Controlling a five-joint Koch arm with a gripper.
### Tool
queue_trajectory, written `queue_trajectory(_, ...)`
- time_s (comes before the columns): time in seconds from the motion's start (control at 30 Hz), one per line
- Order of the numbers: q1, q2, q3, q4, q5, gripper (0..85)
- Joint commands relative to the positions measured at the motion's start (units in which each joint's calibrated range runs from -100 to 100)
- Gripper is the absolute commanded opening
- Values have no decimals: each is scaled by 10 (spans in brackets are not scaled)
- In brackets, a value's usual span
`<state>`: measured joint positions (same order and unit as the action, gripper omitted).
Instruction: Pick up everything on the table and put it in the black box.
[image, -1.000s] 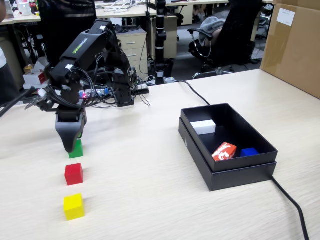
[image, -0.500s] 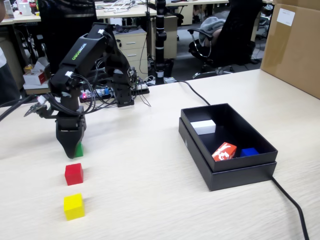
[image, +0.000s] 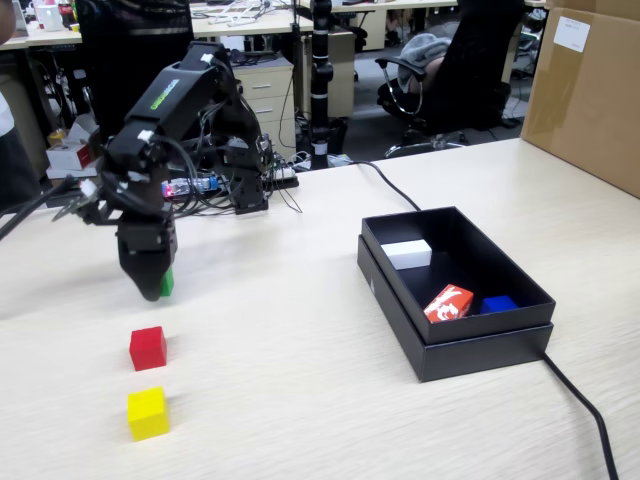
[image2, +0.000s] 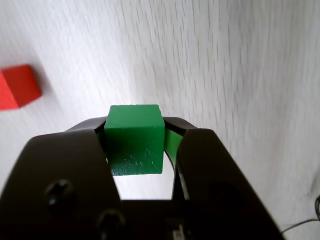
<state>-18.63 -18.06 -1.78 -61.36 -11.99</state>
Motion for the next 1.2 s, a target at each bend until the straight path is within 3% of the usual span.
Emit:
queue_trajectory(0.0,37,-155,21,-78,26,8)
queue_trajectory(0.23,169,-324,19,-112,113,8)
queue_trajectory(0.43,275,-309,104,-111,178,8)
queue_trajectory(0.93,350,42,456,-108,214,8)
queue_trajectory(1.17,359,248,471,-74,227,9)
